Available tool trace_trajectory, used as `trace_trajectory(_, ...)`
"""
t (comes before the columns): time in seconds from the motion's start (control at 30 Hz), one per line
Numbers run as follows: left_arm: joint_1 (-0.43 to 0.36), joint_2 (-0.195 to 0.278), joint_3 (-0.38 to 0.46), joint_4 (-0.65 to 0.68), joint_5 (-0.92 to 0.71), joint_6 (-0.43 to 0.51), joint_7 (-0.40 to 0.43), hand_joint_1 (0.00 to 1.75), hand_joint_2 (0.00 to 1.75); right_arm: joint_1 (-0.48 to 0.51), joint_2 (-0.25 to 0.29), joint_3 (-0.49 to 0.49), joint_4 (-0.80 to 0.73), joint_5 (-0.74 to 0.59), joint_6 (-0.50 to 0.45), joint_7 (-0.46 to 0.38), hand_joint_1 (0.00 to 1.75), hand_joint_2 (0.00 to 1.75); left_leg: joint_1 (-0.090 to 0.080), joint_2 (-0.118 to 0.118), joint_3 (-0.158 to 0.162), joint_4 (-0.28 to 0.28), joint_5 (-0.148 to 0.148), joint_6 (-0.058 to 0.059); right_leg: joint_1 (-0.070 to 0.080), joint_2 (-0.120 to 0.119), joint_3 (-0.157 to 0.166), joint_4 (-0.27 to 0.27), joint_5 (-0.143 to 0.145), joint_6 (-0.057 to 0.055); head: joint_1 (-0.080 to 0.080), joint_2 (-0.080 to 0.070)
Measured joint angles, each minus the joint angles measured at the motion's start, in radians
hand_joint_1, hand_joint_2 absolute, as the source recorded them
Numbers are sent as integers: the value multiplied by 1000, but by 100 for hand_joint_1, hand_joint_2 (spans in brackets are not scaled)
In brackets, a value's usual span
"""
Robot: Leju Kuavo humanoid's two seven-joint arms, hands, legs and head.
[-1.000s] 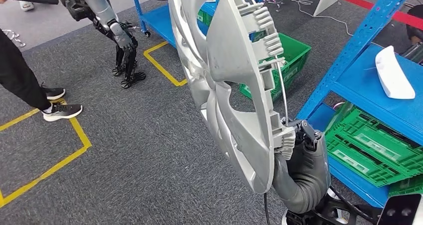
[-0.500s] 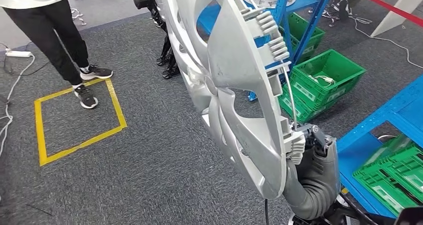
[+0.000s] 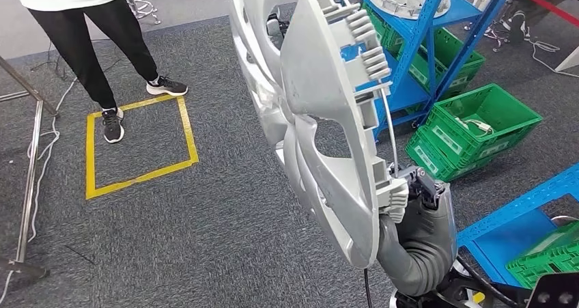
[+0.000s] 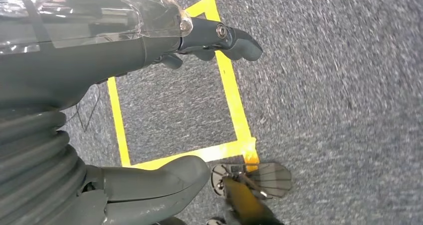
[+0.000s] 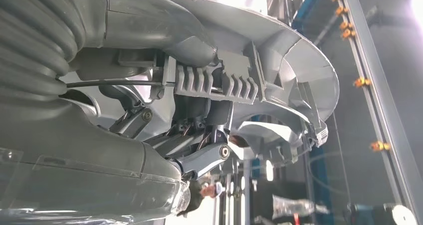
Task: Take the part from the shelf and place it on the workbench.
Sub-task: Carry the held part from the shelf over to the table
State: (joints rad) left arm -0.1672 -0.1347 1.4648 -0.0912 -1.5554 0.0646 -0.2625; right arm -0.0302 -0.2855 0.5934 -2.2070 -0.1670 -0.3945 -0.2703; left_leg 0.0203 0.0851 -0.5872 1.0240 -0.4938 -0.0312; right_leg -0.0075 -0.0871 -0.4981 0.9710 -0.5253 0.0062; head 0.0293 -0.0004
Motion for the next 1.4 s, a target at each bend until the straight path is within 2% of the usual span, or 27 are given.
trace_trajectory(0.03,0,0,0,0,-1,0,0,0,175,-1,0,0,0,0,0,0,175,175,-4,8,5,-13,0,8,0,-7,2,2,-3,7,1,0)
trace_trajectory(0.1,0,1,0,0,-3,1,0,0,175,-2,-1,0,-1,0,2,0,175,175,-9,-14,1,-13,3,25,-4,-18,5,2,-7,20,4,0)
trace_trajectory(0.17,-1,0,0,0,-6,3,-1,0,175,-3,-2,-1,-1,0,4,0,175,175,-8,-39,0,-17,8,37,-10,13,-5,30,-34,31,8,0)
trace_trajectory(0.23,-3,-1,0,0,-9,5,-6,0,175,-2,-4,-2,-2,-1,4,1,175,175,-9,-64,-1,-18,12,47,-11,64,-51,137,-99,33,21,0)
trace_trajectory(0.3,-3,-3,0,0,-12,8,-11,0,175,0,-7,-3,-3,-1,5,1,175,175,-15,-93,-2,-18,13,53,-9,81,-113,269,-150,28,32,0)
trace_trajectory(0.33,-2,-4,-1,0,-12,9,-12,0,175,1,-8,-4,-4,-2,6,1,175,175,-19,-109,-1,-18,14,54,-8,83,-130,299,-149,24,36,0)
trace_trajectory(0.37,-2,-4,-1,0,-12,10,-13,0,175,2,-8,-4,-4,-3,6,1,175,175,-21,-125,0,-18,14,55,-6,86,-130,289,-127,17,38,0)
trace_trajectory(0.43,-1,-5,-1,0,-12,11,-11,0,175,5,-11,-7,-4,-4,7,2,175,175,-24,-155,3,-18,15,56,1,109,-87,175,-47,0,41,0)
trace_trajectory(0.5,-2,-8,-1,0,-13,11,-6,0,175,7,-13,-9,-7,-4,9,2,175,175,-25,-180,1,-16,17,52,6,147,-41,60,2,-16,39,0)
trace_trajectory(0.53,-1,-10,-1,0,-13,12,-3,0,175,8,-14,-10,-8,-4,10,2,175,175,-23,-191,-2,-16,19,49,8,157,-30,32,7,-21,39,0)
trace_trajectory(0.6,1,-10,-1,0,-13,12,-1,0,175,8,-14,-10,-10,-4,11,2,175,175,-20,-211,-9,-18,25,37,10,148,-23,16,5,-25,39,0)
trace_trajectory(0.63,3,-10,-1,0,-13,12,-1,0,175,8,-15,-10,-10,-5,12,2,175,175,-22,-198,-13,-15,23,33,8,136,-19,8,10,-27,38,0)
trace_trajectory(0.67,4,-10,-1,0,-13,12,-1,0,175,8,-15,-10,-10,-5,12,2,175,175,-25,-170,-21,0,11,29,7,124,-14,-1,15,-29,33,0)
trace_trajectory(0.73,2,-9,-2,0,-13,12,0,0,175,10,-16,-10,-12,-5,12,2,175,175,-25,-101,-63,85,-44,22,6,97,-8,-15,23,-35,21,0)
trace_trajectory(0.8,1,-9,-2,0,-13,12,0,0,175,12,-16,-10,-14,-5,12,3,175,175,-14,-83,-121,208,-101,10,7,69,-8,-16,22,-37,13,0)
trace_trajectory(0.83,2,-9,-2,0,-13,12,0,0,175,12,-16,-10,-13,-5,12,3,175,175,-9,-83,-136,242,-109,5,7,56,-9,-15,21,-36,11,0)
trace_trajectory(0.87,3,-9,-2,0,-13,12,1,0,175,13,-17,-10,-13,-5,12,3,175,175,-4,-80,-132,241,-98,0,6,44,-9,-14,20,-33,9,0)
trace_trajectory(0.93,4,-8,-2,0,-13,12,1,0,175,13,-17,-10,-12,-5,12,3,175,175,2,-52,-68,137,-43,-7,3,22,-7,-8,14,-24,5,0)
trace_trajectory(1.0,2,-9,-2,0,-13,12,0,0,175,12,-17,-10,-13,-5,12,3,175,175,0,0,-1,25,-10,-3,5,7,-7,4,4,-9,2,0)
trace_trajectory(1.03,2,-9,-2,0,-12,12,0,0,175,12,-17,-10,-13,-4,12,4,175,175,-3,16,13,-2,-6,4,6,0,-6,8,-1,-3,3,0)
trace_trajectory(1.07,1,-9,-2,0,-12,12,0,0,175,11,-17,-10,-14,-4,12,4,175,175,-7,15,13,-8,-10,12,7,-7,-4,10,-3,3,4,0)
trace_trajectory(1.13,1,-9,-2,0,-12,12,3,0,175,11,-17,-10,-15,-4,13,5,175,175,-9,-8,10,-11,-5,27,1,-15,-1,10,-8,14,7,0)
trace_trajectory(1.2,-1,-9,-2,0,-11,12,7,0,175,13,-17,-10,-16,-3,14,6,175,175,-7,-34,10,-13,1,39,-5,16,-16,53,-44,23,12,0)
trace_trajectory(1.27,-2,-10,-2,0,-11,12,9,0,175,16,-18,-10,-16,-3,13,7,175,175,-9,-62,9,-14,4,47,-8,64,-68,179,-115,26,24,0)
trace_trajectory(1.33,-2,-10,-2,0,-11,12,11,0,175,17,-18,-10,-16,-4,12,7,175,175,-15,-91,9,-13,5,52,-6,81,-127,302,-158,22,36,0)
trace_trajectory(1.37,-2,-10,-1,0,-11,12,11,0,175,17,-19,-10,-16,-4,12,8,175,175,-18,-108,10,-13,5,53,-5,84,-138,316,-148,17,40,0)
trace_trajectory(1.4,-1,-10,-1,0,-12,12,11,0,175,17,-19,-10,-16,-4,12,8,175,175,-21,-124,11,-13,5,54,-2,88,-131,290,-118,9,42,0)
